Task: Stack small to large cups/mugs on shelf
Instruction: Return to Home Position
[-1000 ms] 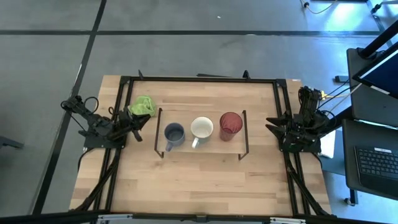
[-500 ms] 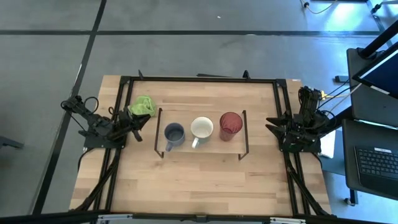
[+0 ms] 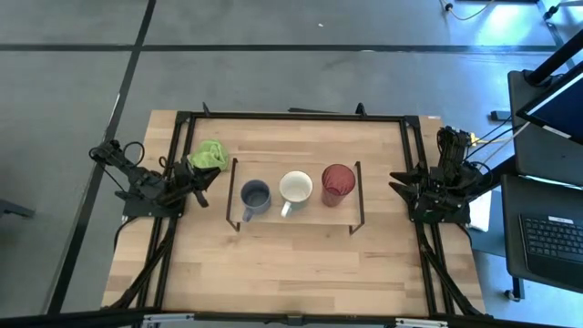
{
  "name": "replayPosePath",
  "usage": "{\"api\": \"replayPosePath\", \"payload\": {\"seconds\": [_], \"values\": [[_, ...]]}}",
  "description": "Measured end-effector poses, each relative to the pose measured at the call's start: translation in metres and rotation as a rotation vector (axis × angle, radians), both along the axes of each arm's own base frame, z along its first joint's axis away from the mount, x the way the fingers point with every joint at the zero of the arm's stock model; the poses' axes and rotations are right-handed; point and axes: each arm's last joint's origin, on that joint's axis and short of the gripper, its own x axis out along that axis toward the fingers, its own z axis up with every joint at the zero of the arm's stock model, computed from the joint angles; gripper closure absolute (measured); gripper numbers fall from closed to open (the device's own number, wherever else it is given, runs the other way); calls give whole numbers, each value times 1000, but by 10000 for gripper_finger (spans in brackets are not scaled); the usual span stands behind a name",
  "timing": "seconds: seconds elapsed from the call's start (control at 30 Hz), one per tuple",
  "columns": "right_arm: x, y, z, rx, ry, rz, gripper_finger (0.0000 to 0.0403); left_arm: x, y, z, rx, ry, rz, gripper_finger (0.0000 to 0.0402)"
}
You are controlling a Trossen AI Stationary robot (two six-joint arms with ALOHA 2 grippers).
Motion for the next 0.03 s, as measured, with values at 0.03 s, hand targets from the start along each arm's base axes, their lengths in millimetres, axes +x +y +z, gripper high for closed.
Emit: {"api": "replayPosePath", "payload": {"seconds": [0.03], "values": [[0,0,0,0,0,0,217,0,0,0,0,0,0,360]]}}
